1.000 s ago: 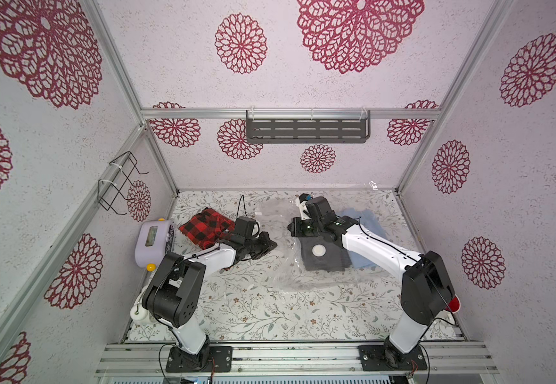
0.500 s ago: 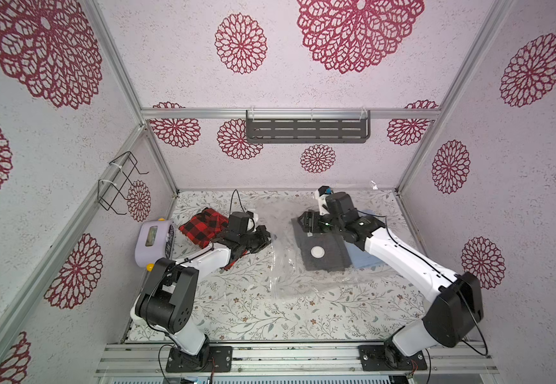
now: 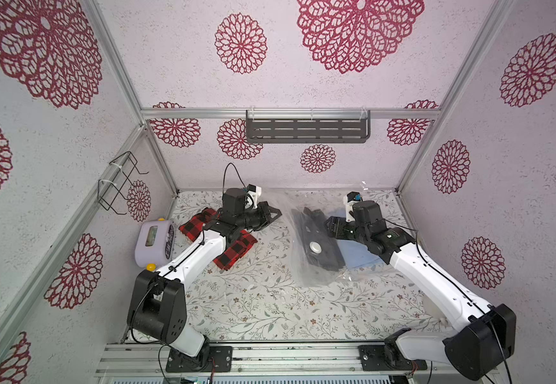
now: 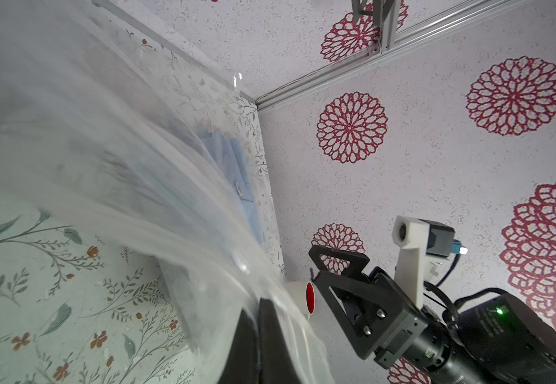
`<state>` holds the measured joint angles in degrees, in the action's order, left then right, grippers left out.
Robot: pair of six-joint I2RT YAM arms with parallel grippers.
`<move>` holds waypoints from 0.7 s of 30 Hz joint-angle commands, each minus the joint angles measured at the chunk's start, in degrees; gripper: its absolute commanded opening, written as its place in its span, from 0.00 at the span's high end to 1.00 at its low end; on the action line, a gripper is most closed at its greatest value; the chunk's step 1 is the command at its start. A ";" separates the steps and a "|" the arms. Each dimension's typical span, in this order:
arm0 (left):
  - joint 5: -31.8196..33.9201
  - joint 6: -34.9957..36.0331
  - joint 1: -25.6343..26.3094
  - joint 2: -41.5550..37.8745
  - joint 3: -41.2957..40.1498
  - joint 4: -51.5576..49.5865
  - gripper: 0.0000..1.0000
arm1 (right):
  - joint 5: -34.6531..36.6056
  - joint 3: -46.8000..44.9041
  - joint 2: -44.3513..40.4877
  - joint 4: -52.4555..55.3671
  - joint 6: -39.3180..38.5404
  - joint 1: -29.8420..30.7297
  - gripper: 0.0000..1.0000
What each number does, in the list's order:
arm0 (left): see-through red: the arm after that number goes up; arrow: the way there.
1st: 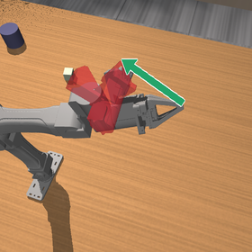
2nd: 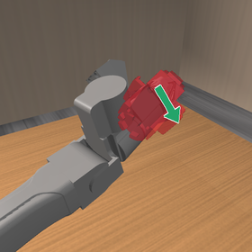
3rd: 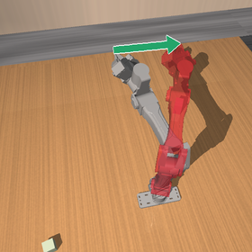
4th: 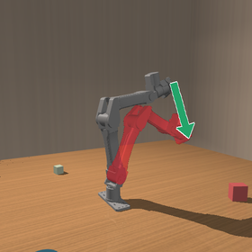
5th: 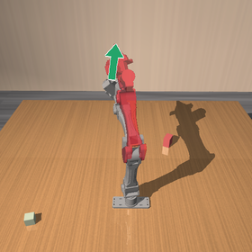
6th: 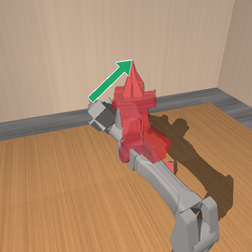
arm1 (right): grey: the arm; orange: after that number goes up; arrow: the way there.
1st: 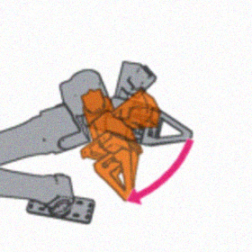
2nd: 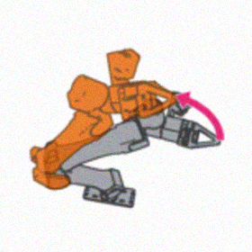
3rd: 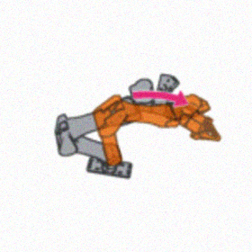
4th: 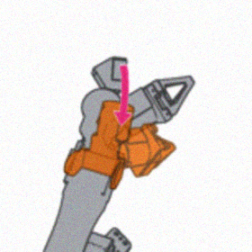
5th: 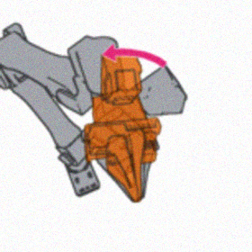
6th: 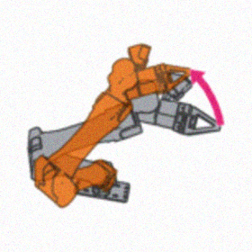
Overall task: Place the folded shirt into the vacuum bag
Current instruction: Adjust the vacuum bag at the center of the board.
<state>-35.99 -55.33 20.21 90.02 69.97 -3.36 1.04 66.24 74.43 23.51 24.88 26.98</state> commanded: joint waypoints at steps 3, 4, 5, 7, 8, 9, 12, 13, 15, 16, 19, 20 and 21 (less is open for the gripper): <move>-1.99 1.43 0.88 1.92 10.85 -4.03 1.00 | -2.08 -0.54 -2.93 -2.65 -1.33 -0.17 0.23; -1.99 1.87 1.26 2.54 12.71 -5.36 1.00 | -3.72 -0.83 -3.57 -3.78 -1.42 -0.13 0.23; -1.93 1.91 1.52 3.06 14.04 -5.95 1.00 | -5.10 -0.36 -3.90 -4.56 -1.42 -0.09 0.23; -1.70 1.19 1.97 3.62 15.28 -5.43 1.00 | -7.08 2.11 -3.14 -4.86 -1.16 0.22 0.23; -1.56 0.63 2.01 3.95 16.00 -4.79 1.00 | -8.26 3.85 -2.37 -4.96 -1.45 0.97 0.23; -1.61 0.33 2.11 4.38 17.40 -4.75 1.00 | -8.81 4.98 -1.80 -5.04 -1.95 1.71 0.23; -1.73 1.09 2.61 6.13 23.85 -8.05 1.00 | -5.47 6.65 -2.35 -5.28 -3.39 4.70 0.23; -1.59 1.68 2.90 6.67 25.86 -9.52 1.00 | -3.55 6.01 -3.63 -6.15 -3.73 5.52 0.22; -1.37 1.92 3.25 7.45 28.71 -10.74 1.00 | -2.08 4.62 -6.27 -7.32 -3.90 5.89 0.20; -1.44 1.69 3.33 8.11 30.69 -10.96 1.00 | -1.30 4.44 -6.99 -7.10 -3.88 5.89 0.20; -2.79 1.62 3.73 10.65 38.68 -13.94 1.00 | 1.38 4.68 -7.84 -5.33 -3.82 5.84 0.20; -3.16 1.79 3.79 11.09 40.94 -14.91 1.00 | 2.37 4.69 -7.89 -4.87 -3.66 5.72 0.19; -3.27 1.89 3.82 11.02 42.05 -15.36 1.00 | 3.14 4.69 -7.94 -4.43 -3.41 5.65 0.19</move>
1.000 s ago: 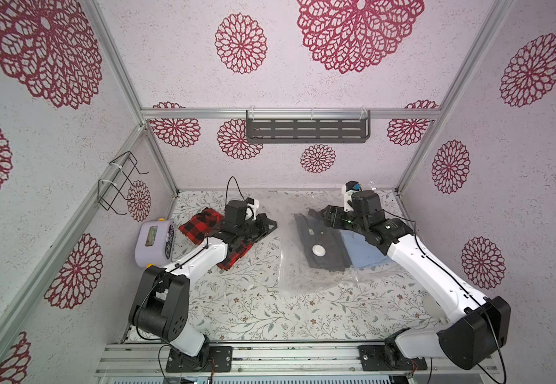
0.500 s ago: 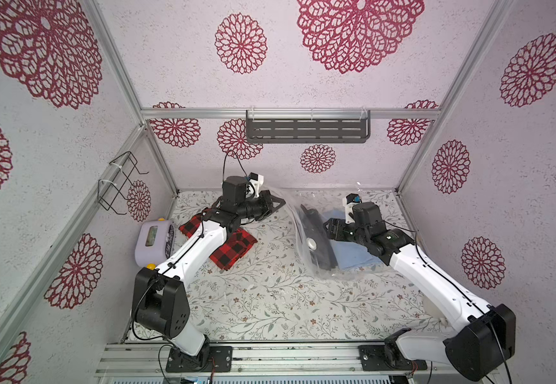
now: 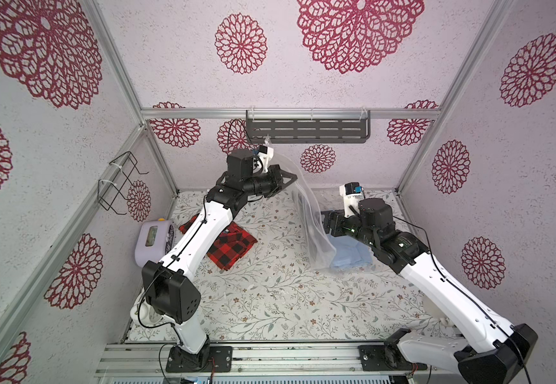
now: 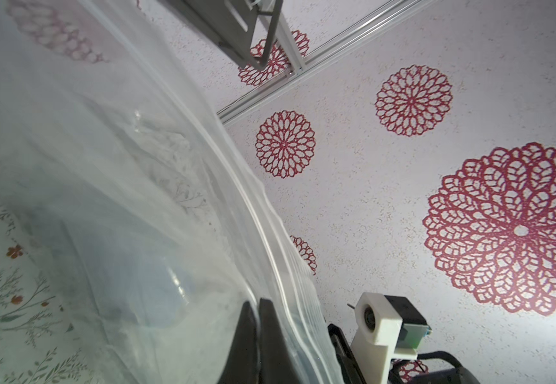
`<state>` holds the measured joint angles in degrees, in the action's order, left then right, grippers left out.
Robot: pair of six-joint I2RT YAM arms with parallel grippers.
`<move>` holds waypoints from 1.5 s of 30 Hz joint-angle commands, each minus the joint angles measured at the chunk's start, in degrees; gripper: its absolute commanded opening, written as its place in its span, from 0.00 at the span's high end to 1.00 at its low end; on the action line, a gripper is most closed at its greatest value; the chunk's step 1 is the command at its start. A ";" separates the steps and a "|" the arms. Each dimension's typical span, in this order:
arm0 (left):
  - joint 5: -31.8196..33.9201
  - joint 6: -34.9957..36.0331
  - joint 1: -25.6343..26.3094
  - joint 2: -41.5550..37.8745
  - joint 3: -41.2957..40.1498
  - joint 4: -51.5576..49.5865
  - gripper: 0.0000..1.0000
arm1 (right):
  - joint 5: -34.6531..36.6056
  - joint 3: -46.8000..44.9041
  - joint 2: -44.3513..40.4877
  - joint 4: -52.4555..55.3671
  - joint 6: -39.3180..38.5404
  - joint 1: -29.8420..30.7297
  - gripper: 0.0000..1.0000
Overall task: Place the folded shirt into the vacuum bag
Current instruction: Adjust the vacuum bag at the center of the board.
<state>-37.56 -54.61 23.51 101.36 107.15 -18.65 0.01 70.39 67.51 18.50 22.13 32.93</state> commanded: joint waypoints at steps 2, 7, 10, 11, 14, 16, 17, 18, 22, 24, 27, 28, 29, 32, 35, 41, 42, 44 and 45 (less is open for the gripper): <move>-1.11 1.93 0.20 -1.89 4.90 -0.57 1.00 | 5.28 0.46 -1.04 1.76 0.14 -0.71 0.19; 0.24 1.35 -2.81 -8.54 -7.50 3.81 1.00 | 5.61 -1.62 -1.65 2.51 1.49 -2.61 0.17; -0.15 -0.63 -5.21 -12.27 -18.54 8.76 1.00 | 5.05 -2.95 -1.31 2.62 1.97 -3.59 0.17; 0.14 -0.84 -5.96 -13.43 -21.72 9.64 1.00 | 5.25 -3.19 -0.88 2.99 2.16 -3.88 0.17; 1.86 -0.42 -8.55 -16.92 -32.65 11.66 1.00 | 5.53 -4.32 0.76 4.04 2.56 -5.01 0.17; 2.93 -0.28 -10.37 -18.86 -39.34 13.12 1.00 | 4.53 -5.63 1.76 3.45 2.70 -5.50 0.18; 3.46 0.02 -11.00 -19.57 -41.65 13.26 1.00 | 3.58 -6.10 2.34 2.94 2.72 -5.60 0.18; 4.09 0.60 -11.60 -20.33 -44.14 13.21 1.00 | 2.71 -6.54 3.16 2.41 2.67 -5.64 0.18; 7.42 2.95 -13.02 -22.04 -51.66 12.66 1.00 | 0.40 -8.31 6.14 0.62 2.26 -5.70 0.19; 8.43 3.60 -13.44 -22.08 -54.02 12.63 1.00 | -1.23 -8.51 8.55 0.38 1.79 -5.68 0.19; 9.11 4.66 -14.07 -21.78 -55.98 11.98 1.00 | -9.88 -9.48 12.26 -4.24 1.66 -5.34 0.23; 9.69 5.15 -14.31 -21.73 -56.31 11.45 1.00 | -13.29 -9.94 13.53 -6.84 2.29 -4.70 0.24; 10.45 5.65 -14.49 -21.81 -56.59 10.94 1.00 | -15.97 -10.05 15.24 -9.30 2.96 -3.63 0.25; 14.75 7.91 -15.21 -22.54 -56.68 7.40 1.00 | -17.76 -8.06 21.57 -12.89 4.07 0.28 0.25; 19.36 9.23 -16.06 -23.35 -57.03 4.40 1.00 | -20.71 -4.97 28.64 -15.54 5.65 3.08 0.28; 24.62 10.96 -17.00 -21.78 -56.82 1.07 1.00 | -25.76 2.83 40.61 -20.49 9.86 5.28 0.37; 24.57 11.14 -17.08 -21.09 -56.62 0.91 1.00 | -26.23 4.62 42.39 -21.14 10.65 5.30 0.38; 24.59 11.10 -17.10 -20.12 -56.44 1.06 1.00 | -27.38 8.67 45.66 -21.06 11.40 5.76 0.40; 24.62 11.17 -17.08 -19.74 -56.37 1.09 1.00 | -27.60 10.79 47.41 -20.90 11.55 6.08 0.40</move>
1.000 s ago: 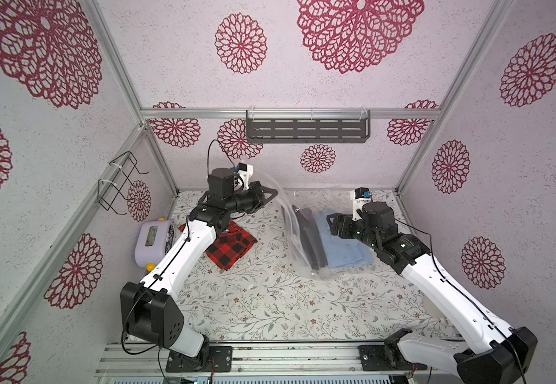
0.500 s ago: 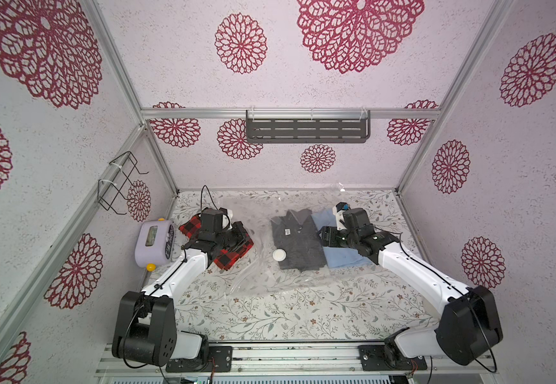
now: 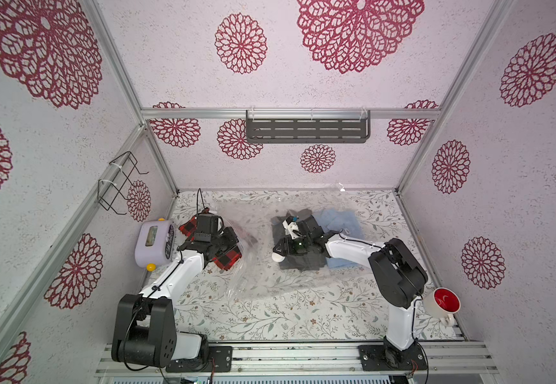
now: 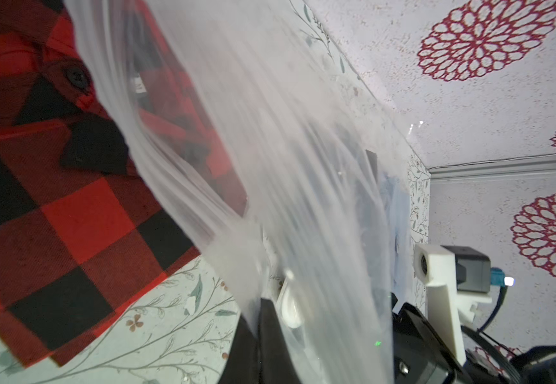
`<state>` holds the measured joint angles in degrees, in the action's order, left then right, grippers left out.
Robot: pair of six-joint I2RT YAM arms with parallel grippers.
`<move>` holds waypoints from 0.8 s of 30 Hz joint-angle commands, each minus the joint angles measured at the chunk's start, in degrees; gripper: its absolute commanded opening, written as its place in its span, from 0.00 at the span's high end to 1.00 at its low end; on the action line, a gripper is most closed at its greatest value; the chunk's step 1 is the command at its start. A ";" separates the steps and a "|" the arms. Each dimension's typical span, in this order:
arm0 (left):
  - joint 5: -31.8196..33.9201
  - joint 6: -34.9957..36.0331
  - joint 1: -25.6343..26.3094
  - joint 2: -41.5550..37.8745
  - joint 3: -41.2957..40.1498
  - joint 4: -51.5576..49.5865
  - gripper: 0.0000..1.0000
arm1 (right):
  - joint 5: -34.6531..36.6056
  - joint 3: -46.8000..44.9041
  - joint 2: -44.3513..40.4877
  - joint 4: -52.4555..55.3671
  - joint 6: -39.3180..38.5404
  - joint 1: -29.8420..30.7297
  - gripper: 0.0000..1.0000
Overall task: Place the folded shirt into the vacuum bag
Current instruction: Adjust the vacuum bag at the center of the board.
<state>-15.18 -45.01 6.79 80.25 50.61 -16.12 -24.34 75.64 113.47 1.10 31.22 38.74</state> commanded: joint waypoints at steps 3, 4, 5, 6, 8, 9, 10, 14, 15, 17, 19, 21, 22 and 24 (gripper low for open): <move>3.59 2.09 -0.37 1.90 0.36 -1.86 1.00 | -3.49 9.92 6.38 -2.58 3.22 0.63 0.40; 4.04 2.43 -0.37 2.09 0.45 -2.18 1.00 | -3.05 10.88 7.98 -2.03 3.32 0.63 0.40; 4.47 2.61 -0.37 2.42 0.57 -2.39 1.00 | -2.17 11.74 9.28 -1.21 3.26 0.55 0.40; 4.83 2.80 -0.37 2.79 0.71 -2.52 1.00 | -1.18 12.65 10.60 -0.11 2.82 0.55 0.40; 4.75 2.76 -0.37 3.76 0.73 -2.21 1.00 | 0.82 13.82 12.56 2.02 2.15 0.38 0.40; 4.41 2.66 -0.38 4.39 0.81 -1.77 1.00 | 2.00 14.23 13.40 3.21 1.67 0.21 0.40; 3.83 2.61 -0.33 5.22 0.94 -1.34 1.00 | 3.41 14.51 13.83 4.57 1.22 0.06 0.41; 0.92 2.73 0.93 8.23 1.76 0.28 1.00 | 10.37 13.83 12.93 9.76 -0.89 -0.70 0.42; 0.60 2.67 1.71 9.01 2.19 0.58 1.00 | 12.17 13.19 12.20 10.96 -1.47 -1.14 0.42; 0.05 2.74 3.58 10.54 3.36 1.01 1.00 | 14.45 11.15 10.57 12.04 -2.40 -2.12 0.42; -0.33 2.33 5.85 12.27 4.74 1.76 1.00 | 16.28 8.40 8.47 12.56 -3.34 -3.57 0.42; -1.10 1.66 7.94 14.16 6.24 2.61 1.00 | 17.44 5.75 6.47 12.52 -4.35 -5.07 0.42; -1.61 1.20 9.17 15.20 7.11 3.26 1.00 | 18.29 4.58 5.47 12.67 -5.03 -5.79 0.42; -2.44 0.32 11.16 17.56 8.91 4.27 1.00 | 20.10 2.89 3.92 13.62 -6.43 -7.41 0.42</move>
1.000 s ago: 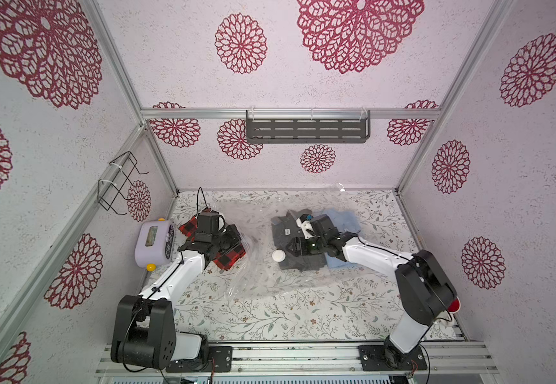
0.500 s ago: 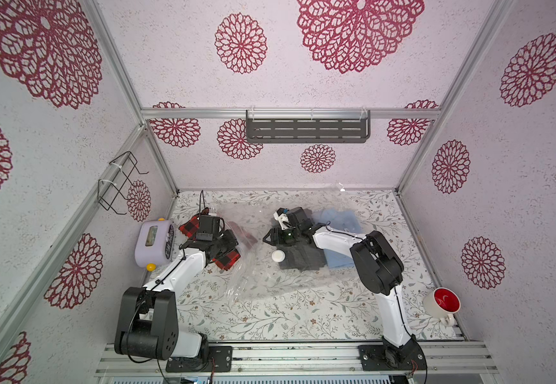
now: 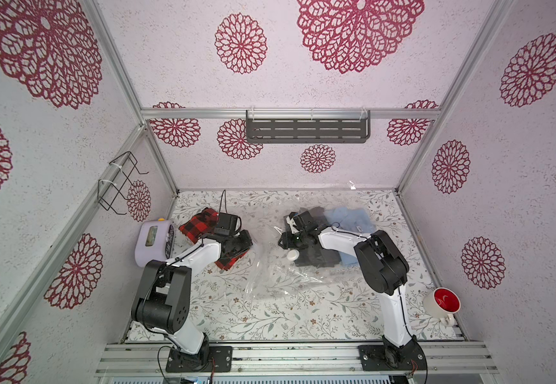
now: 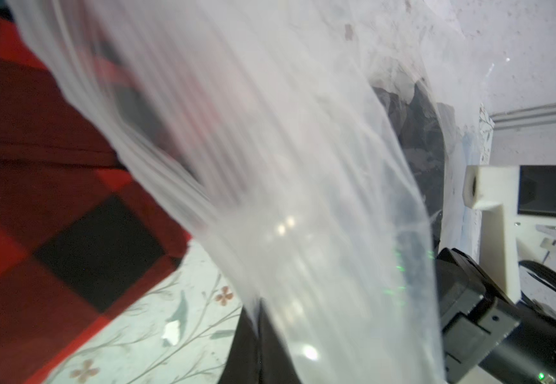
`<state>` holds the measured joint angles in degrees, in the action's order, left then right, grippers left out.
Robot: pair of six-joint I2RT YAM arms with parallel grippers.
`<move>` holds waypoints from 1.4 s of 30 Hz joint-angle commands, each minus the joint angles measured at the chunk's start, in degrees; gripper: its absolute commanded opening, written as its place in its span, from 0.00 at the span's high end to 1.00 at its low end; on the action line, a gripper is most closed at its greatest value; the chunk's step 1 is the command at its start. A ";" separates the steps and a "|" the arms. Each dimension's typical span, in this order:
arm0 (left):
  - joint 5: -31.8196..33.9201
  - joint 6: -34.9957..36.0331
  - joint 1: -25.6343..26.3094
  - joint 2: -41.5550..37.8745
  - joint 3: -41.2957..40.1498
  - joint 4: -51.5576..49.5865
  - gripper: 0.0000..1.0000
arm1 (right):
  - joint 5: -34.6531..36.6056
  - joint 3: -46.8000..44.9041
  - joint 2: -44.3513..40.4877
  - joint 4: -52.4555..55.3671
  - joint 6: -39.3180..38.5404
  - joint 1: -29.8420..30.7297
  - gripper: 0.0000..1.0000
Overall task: Place the folded shirt into the vacuum bag
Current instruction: Adjust the vacuum bag at the center of the board.
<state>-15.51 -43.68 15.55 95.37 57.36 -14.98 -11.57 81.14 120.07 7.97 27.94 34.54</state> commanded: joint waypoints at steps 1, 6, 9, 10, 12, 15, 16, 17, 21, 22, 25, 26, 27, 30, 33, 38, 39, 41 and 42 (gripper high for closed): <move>-2.59 -1.39 3.45 3.68 3.21 3.75 1.00 | 8.54 -3.12 -3.34 7.65 -3.78 -4.04 0.42; -3.48 -1.30 7.34 9.85 9.28 4.58 1.00 | 16.53 -4.94 -7.33 11.81 -4.21 -6.91 0.41; -4.67 -1.32 7.79 12.40 11.09 5.54 1.00 | 19.46 -5.05 -8.69 13.08 -4.49 -7.30 0.41; -4.95 -1.32 7.69 12.79 11.20 5.94 1.00 | 18.61 -5.05 -9.32 12.84 -4.77 -7.22 0.41; -5.44 -1.00 7.73 13.05 11.06 6.37 1.00 | 16.23 -6.02 -11.70 10.88 -5.15 -6.88 0.41; -5.70 -0.10 7.71 12.36 10.21 6.40 1.00 | 12.79 -6.89 -15.87 8.16 -5.33 -5.60 0.41; -5.66 0.02 7.65 11.97 9.70 6.38 1.00 | 12.28 -6.32 -16.77 8.10 -5.79 -4.73 0.40; -5.82 0.02 7.52 11.49 9.19 6.70 1.00 | 12.28 -5.53 -17.33 8.32 -6.39 -3.88 0.39; -7.17 -0.61 7.35 8.98 6.85 8.31 1.00 | 15.14 -0.92 -18.20 10.62 -8.96 1.84 0.36; -7.35 -0.80 7.36 8.31 6.57 8.35 1.00 | 15.53 -0.28 -18.36 10.67 -9.40 3.00 0.35; -8.29 -1.14 7.29 6.03 5.68 8.78 1.00 | 17.01 1.54 -18.49 10.71 -9.97 6.77 0.33; -8.67 -1.29 7.23 5.38 5.50 8.91 1.00 | 17.53 2.06 -18.35 10.90 -10.01 7.74 0.33; -9.12 -1.32 7.20 4.80 5.33 9.13 1.00 | 18.57 2.65 -18.14 11.26 -10.25 8.73 0.32; -11.42 -2.37 6.63 3.39 4.23 11.05 1.00 | 20.74 3.08 -17.57 11.80 -10.80 11.58 0.31; -14.72 -4.30 5.64 1.91 2.45 14.78 1.00 | 25.46 1.59 -18.41 12.35 -10.64 14.40 0.31; -17.78 -5.37 4.69 0.69 1.65 17.21 1.00 | 31.73 -2.43 -23.23 11.87 -9.09 18.31 0.29; -18.25 -5.43 4.59 0.61 1.70 17.40 1.00 | 32.25 -2.80 -23.79 11.81 -8.97 18.97 0.28; -18.87 -5.75 4.52 0.61 1.74 18.11 1.00 | 33.08 -2.86 -23.72 12.26 -8.58 20.04 0.28; -19.03 -5.97 4.49 0.60 1.66 18.48 1.00 | 33.46 -2.75 -23.33 12.68 -8.40 20.35 0.28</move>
<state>-32.32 -48.97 20.40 98.00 59.07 -0.10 17.63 77.84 99.70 20.53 18.68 53.74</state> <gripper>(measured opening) 0.045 0.723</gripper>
